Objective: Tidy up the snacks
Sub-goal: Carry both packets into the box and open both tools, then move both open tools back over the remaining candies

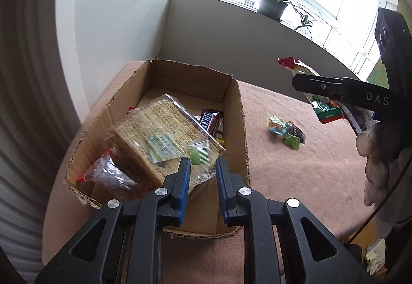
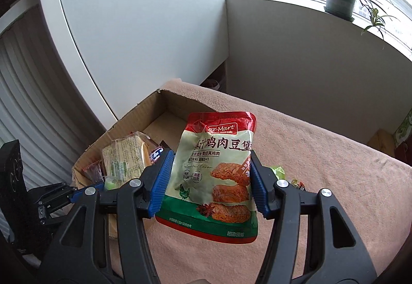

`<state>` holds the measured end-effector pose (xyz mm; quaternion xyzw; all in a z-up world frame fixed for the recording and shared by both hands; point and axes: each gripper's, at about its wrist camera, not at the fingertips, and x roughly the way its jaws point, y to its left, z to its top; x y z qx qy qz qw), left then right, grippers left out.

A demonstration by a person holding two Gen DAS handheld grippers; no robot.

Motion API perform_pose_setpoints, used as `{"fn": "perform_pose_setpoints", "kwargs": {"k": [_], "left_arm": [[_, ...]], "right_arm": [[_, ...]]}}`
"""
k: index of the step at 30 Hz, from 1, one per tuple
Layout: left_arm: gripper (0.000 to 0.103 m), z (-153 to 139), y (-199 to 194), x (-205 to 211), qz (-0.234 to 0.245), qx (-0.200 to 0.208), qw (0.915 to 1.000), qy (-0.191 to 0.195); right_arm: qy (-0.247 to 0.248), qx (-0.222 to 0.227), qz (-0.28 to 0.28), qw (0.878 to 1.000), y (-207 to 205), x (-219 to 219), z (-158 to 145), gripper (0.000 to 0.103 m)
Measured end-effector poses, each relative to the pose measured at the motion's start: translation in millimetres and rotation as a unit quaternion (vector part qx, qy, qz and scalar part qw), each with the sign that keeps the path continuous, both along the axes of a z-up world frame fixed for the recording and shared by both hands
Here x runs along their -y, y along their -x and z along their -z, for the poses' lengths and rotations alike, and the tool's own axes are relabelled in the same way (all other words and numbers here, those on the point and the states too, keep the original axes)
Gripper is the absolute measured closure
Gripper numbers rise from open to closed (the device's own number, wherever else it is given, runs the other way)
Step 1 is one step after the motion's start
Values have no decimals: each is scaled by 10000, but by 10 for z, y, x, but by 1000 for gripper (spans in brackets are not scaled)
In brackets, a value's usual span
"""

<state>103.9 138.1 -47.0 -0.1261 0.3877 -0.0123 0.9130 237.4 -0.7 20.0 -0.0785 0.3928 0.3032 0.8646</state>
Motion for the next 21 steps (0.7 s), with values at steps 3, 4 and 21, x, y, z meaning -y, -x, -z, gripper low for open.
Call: {"fn": "perform_pose_setpoints", "kwargs": {"k": [3,4,21], "left_arm": [[85,20,-1,-32,-12,-8,10000,21],[85,23,1,-39,-12,-5,10000,23],[53,18,12,-175,-167,11,9996,213]], "right_arm": [[47,-32,-84,9999,-69,-225,44,44],[39,-70,-106,9999,-93,-284,61,44],[-188,-61,-70,9998,-322,-569,88,12]]}}
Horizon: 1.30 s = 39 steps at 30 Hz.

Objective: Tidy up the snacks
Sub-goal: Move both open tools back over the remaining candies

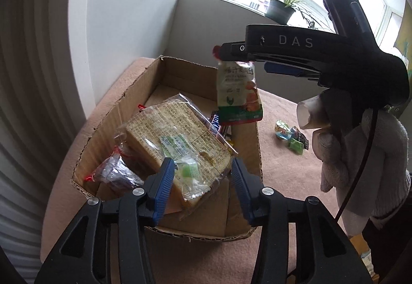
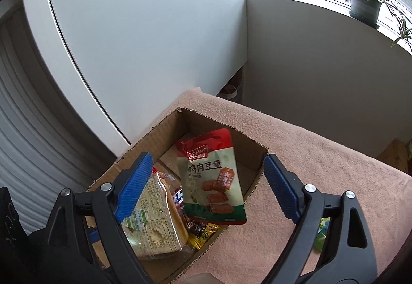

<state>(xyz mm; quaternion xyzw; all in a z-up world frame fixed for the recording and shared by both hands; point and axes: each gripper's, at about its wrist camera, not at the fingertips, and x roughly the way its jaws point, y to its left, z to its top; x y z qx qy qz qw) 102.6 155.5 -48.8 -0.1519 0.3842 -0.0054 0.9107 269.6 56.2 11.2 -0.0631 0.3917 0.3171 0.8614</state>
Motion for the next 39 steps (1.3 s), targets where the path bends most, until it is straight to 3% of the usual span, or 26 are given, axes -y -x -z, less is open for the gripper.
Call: {"fn": "perform_pose_setpoints", "kwargs": {"k": [11,22,31,39], "left_arm": [[53,-87,29,43,-30,112,9999,-11],[53,-211,-50,502,396,271,9988,-37],[53,-160,-187,949,793,178,9967,-89],[53,-135,-247,1327,1062,106,9935,-404]], "right_arm": [[-178,-112,310,9993,-23,628,-67,12],[-105,2,755,9971,78,1607,-83,12],[-208,-337,1340,9902,90,2348,213,12],[-190,-529,1695,9839,196,2777,500,12]]}}
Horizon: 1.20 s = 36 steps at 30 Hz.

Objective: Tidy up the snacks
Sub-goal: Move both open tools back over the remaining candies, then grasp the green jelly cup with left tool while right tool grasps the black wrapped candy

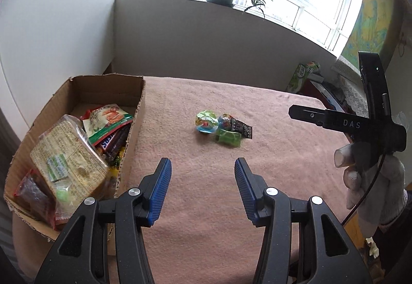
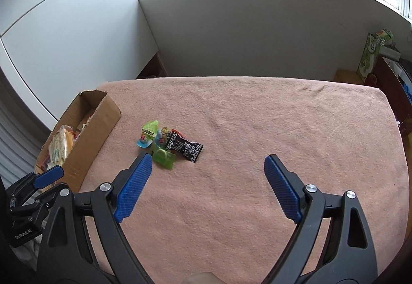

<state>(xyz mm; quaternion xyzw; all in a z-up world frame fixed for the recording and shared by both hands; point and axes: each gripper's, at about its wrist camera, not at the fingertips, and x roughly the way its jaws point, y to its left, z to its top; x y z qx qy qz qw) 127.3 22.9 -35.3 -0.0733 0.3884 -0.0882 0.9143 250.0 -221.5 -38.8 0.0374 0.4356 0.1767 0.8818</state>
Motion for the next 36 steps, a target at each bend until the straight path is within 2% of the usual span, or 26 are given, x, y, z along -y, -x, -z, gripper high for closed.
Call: {"fn": "perform_pose_setpoints", "kwargs": {"k": [12,17,23,27,28,32,36], "left_arm": [[53,69,-132,288,153,-84,9998,-31],[53,182,-186,241,72,-212,9997,81],[53,308,-219,164,5,-356,9993,142],[53,336,-275,150,-63,-375,9992,127],[53,343,-303,142,-75,-382,9991,137],[53,362,-397,170,-81,-349,9993,112],[53,397,-530,252,-90,-343,9993,68]], "right_arm": [[69,86,-154,9998,85,86,64,12],[51,55,-265,9996,-6,61,122,12],[-148,-195,-577,9980,-199,-65,266,12],[-129,-123,-664,9976,-298,-171,292,12],[-83,-103,-710,9974,-320,-206,301,12],[94,-125,-967,9952,-396,-344,366,25],[585,8,-1278,9901,-414,-503,442,25]]}}
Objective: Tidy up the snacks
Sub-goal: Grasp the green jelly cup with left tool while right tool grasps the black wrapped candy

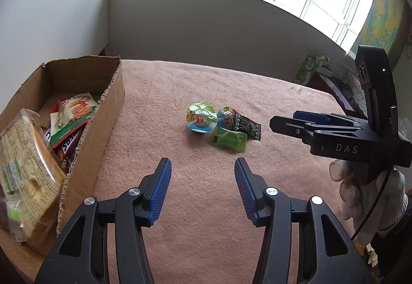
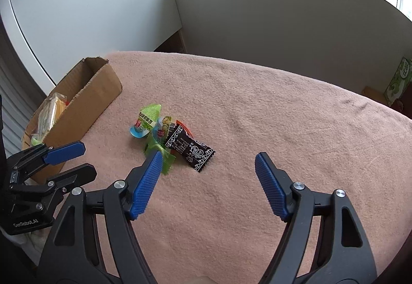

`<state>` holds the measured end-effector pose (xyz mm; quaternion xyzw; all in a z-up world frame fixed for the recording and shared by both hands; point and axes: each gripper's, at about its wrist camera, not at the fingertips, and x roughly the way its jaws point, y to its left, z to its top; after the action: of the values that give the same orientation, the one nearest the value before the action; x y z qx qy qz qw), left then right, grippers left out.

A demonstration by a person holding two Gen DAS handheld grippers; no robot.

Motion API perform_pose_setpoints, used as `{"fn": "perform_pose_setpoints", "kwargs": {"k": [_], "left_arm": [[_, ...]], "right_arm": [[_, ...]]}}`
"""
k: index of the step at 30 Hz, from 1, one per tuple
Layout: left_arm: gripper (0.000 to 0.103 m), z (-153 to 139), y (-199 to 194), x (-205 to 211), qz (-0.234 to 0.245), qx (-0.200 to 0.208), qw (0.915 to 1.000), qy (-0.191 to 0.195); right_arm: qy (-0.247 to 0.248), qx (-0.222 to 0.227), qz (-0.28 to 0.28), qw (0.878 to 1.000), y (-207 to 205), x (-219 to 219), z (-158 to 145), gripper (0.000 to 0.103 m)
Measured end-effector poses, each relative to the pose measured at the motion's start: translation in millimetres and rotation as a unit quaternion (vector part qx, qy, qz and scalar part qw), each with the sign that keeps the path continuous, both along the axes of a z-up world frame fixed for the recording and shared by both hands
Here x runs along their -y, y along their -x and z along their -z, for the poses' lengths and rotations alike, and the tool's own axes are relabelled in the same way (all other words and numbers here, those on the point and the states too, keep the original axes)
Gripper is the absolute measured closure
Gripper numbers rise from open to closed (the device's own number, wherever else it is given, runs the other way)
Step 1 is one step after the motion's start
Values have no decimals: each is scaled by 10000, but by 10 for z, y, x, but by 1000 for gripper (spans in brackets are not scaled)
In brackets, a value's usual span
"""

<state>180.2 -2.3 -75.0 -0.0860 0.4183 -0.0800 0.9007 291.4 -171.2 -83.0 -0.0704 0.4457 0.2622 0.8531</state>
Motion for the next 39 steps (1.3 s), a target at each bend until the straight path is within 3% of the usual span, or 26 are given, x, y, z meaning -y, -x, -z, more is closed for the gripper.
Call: {"fn": "perform_pose_setpoints", "kwargs": {"k": [6,15,25,31,39], "left_arm": [[53,65,-225,82,-96,-33,9999,-13],[53,214,-527,89,-275,-132,9995,-43],[57,318,-699,109,-180,-256,9995,-73],[60,320,-749,148,-126,-258,9994,-193],[66,329,-691,2,-203,-247,9994,95]], "right_arm": [[550,240,-518,9969,3,-171,98,25],[761,234,-809,9935,-107,-323,277,26],[491,182,-580,9969,-210,-280,375,40],[440,218,-476,9977,-192,-256,368,43],[446,276,-305,9982,-188,-232,352,50]]}}
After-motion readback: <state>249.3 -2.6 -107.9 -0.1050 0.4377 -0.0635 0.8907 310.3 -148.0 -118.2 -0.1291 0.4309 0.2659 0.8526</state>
